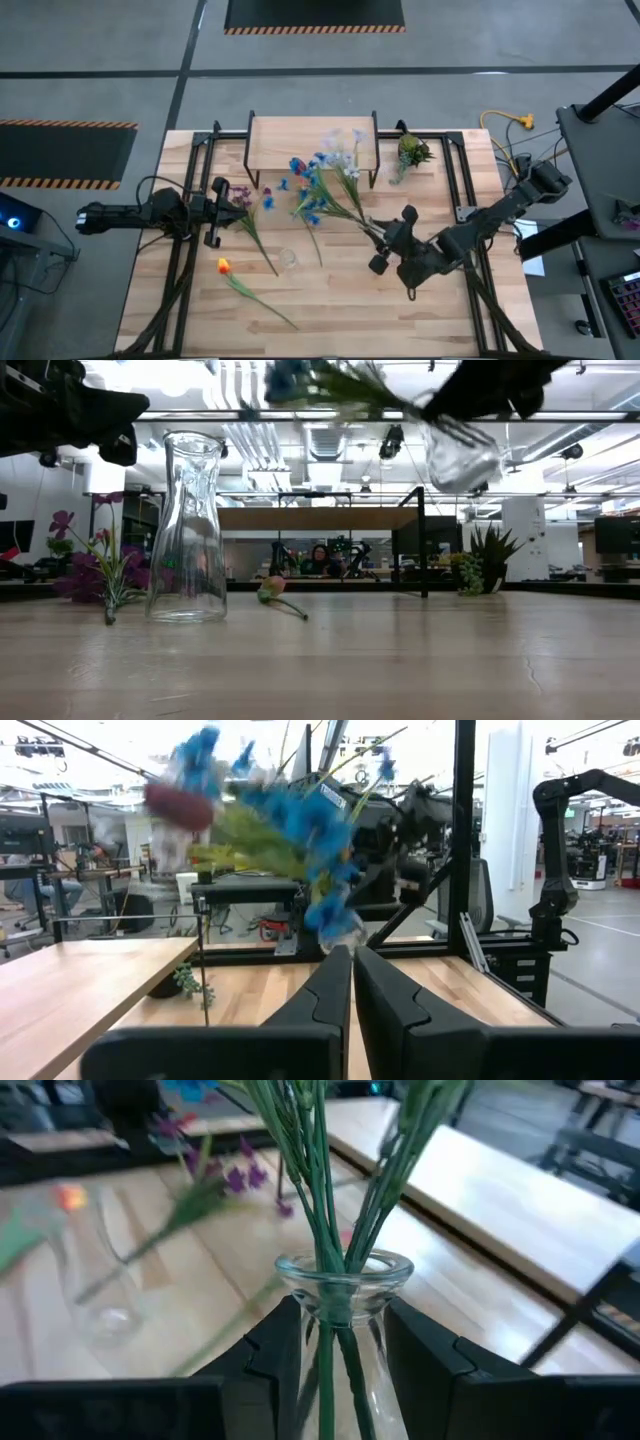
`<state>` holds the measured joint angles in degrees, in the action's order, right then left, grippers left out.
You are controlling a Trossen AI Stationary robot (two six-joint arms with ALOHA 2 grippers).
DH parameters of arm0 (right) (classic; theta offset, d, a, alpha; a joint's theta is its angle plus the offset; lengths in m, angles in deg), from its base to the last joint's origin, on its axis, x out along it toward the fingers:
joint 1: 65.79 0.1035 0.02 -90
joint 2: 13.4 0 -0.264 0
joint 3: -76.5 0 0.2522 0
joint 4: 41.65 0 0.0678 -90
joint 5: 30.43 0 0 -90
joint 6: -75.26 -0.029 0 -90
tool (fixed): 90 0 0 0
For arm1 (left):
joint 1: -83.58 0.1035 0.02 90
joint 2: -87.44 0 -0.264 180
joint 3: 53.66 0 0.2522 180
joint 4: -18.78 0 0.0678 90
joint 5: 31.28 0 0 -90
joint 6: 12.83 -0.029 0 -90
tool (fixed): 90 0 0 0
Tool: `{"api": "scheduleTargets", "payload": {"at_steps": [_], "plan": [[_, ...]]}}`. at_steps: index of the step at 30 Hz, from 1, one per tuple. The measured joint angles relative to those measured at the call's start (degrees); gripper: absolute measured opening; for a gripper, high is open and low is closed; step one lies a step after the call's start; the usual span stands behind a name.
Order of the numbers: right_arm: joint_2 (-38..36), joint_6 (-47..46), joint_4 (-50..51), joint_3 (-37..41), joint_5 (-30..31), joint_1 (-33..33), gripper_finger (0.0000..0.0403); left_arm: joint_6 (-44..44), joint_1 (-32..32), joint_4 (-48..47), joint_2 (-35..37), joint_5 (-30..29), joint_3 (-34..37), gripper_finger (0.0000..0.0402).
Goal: Pick and place flowers into a vace then onto a shelf
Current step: Adjust the right transparent crystal vase
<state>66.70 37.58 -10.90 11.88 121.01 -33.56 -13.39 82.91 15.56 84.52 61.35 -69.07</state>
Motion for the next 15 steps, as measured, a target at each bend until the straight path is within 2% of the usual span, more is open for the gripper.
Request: {"api": "scheduleTargets", "payload": {"at_steps": [10,12,15], "plan": [[-4.1,15.6,-20.3,7.9,-1.4,-0.4,0.0111,0.0,0.0,0.0,0.0,0.0,0.0,0.0],[-4.3,19.6,-27.4,10.6,-2.3,-0.4,0.0111,0.0,0.0,0.0,0.0,0.0,0.0,0.0],[-4.7,27.4,-41.7,15.8,-7.8,-1.0,0.0111,0.0,0.0,0.0,0.0,0.0,0.0,0.0]]}}
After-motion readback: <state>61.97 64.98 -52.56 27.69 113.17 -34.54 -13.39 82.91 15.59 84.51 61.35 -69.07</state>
